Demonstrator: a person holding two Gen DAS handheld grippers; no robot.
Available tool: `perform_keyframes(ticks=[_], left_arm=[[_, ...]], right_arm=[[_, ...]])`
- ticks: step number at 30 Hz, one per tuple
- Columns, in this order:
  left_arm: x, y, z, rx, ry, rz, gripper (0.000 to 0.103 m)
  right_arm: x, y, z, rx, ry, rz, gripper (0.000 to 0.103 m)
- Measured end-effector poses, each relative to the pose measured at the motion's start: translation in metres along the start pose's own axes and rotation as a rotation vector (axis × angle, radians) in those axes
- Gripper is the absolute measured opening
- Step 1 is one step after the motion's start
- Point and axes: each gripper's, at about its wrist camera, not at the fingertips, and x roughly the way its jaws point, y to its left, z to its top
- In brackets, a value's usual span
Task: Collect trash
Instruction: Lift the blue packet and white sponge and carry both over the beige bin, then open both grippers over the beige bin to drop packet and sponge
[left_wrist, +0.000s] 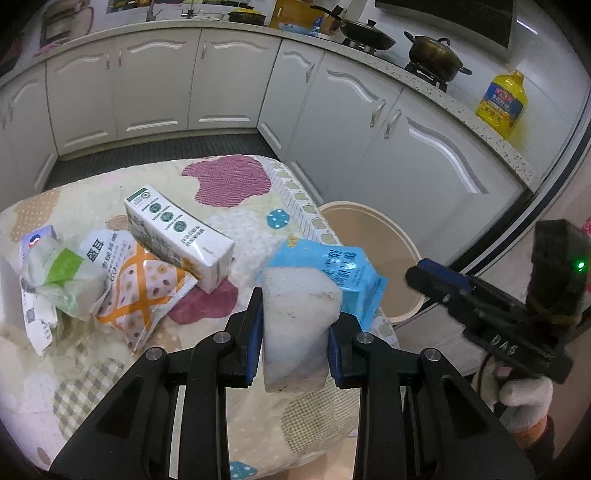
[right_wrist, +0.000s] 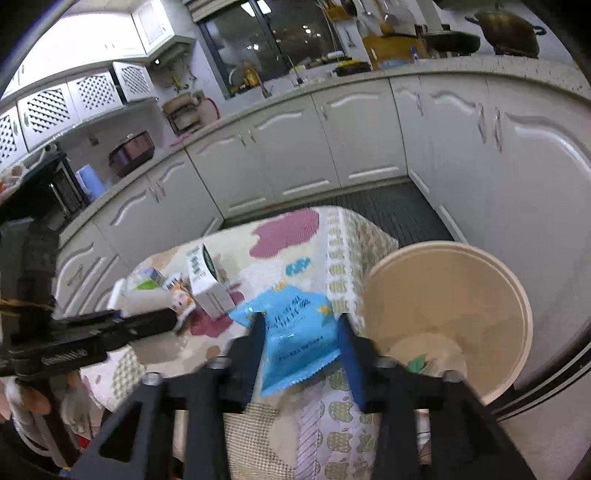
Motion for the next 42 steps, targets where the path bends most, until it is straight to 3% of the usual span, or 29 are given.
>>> perform_keyframes(ticks=[1,3,5,9,10,11,14,19,26,33,42], left_arm=[[0.000,0.002,0.000,-0.003,-0.001,0.003,0.027],[-0.001,0.006,0.000,-0.010,-0.002,0.008,0.027],[-0.001,0.008,0.000,-0.013,-0.002,0.011,0.027],[0.000,0.011,-0.002,-0.014,0.004,0.014,0.027],[0.001,0.012,-0.002,-0.016,0.005,0.015,0.027],[0.001,0.013,-0.003,-0.018,0.006,0.016,0.027],[0.002,0.016,-0.002,-0.029,0.007,0.018,0.027],[0.001,0.015,0.000,-0.035,0.002,0.004,0.027],[0.007,-0.013,0.008,0.007,-0.009,-0.057,0.027],[0.030,-0.048,0.023,0.057,0.006,-0.101,0.027],[0.076,-0.089,0.042,0.120,0.055,-0.112,0.027]], right_arm=[[0.004,0.003,-0.002,-0.017,0.009,-0.009,0.040],[0.015,0.010,-0.005,-0.054,0.029,-0.027,0.050],[0.033,0.017,-0.006,-0.096,0.060,-0.040,0.072],[0.070,0.031,-0.012,-0.257,0.149,-0.129,0.072],[0.076,0.032,-0.014,-0.286,0.167,-0.143,0.069],[0.081,0.033,-0.016,-0.306,0.182,-0.154,0.057],[0.081,0.029,-0.019,-0.281,0.172,-0.126,0.043],[0.050,0.021,-0.016,-0.200,0.107,-0.083,0.031],[0.011,0.015,-0.007,-0.191,0.040,-0.139,0.027],[-0.017,-0.018,0.001,-0.123,0.000,-0.202,0.026],[-0.013,-0.067,0.002,-0.019,0.014,-0.267,0.026]])
